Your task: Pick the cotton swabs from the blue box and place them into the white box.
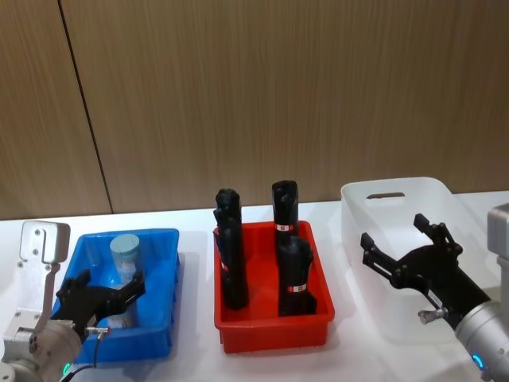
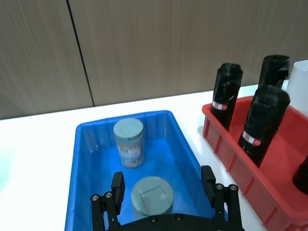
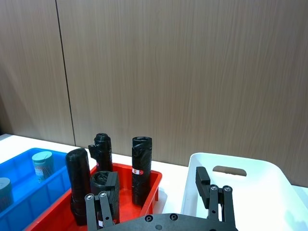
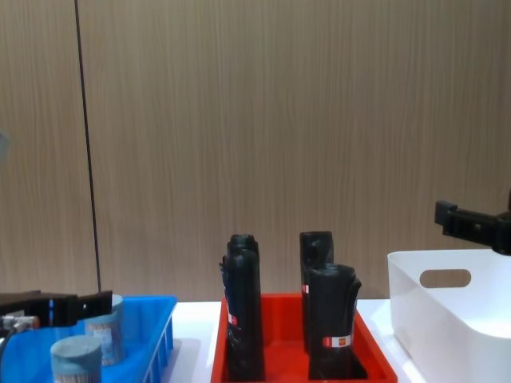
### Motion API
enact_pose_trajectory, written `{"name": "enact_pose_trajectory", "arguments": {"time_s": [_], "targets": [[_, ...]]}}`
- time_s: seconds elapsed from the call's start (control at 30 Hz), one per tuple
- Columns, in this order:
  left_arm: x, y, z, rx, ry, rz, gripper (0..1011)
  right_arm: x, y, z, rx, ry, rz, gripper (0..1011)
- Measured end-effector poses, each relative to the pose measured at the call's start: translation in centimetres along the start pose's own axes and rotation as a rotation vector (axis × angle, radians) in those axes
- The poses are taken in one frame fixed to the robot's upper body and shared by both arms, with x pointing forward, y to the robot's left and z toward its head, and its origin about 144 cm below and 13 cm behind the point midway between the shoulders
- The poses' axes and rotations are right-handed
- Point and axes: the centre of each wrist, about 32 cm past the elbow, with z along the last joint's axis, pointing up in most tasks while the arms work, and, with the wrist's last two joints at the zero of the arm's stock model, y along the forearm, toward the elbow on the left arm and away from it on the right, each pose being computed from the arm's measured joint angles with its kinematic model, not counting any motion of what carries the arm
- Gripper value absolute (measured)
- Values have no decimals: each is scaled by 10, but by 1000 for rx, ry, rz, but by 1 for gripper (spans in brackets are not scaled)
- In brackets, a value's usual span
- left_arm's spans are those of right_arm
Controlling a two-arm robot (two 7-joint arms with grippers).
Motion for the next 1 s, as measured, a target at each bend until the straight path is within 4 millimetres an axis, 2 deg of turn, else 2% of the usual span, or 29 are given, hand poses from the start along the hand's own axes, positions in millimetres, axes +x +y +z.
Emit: {"name": "enact_pose_trajectory", "arguments": {"time_s": [1.0], "targets": [[13,-24,1,185,35,18,1004,0,0,0,0,0,0,1002]]}}
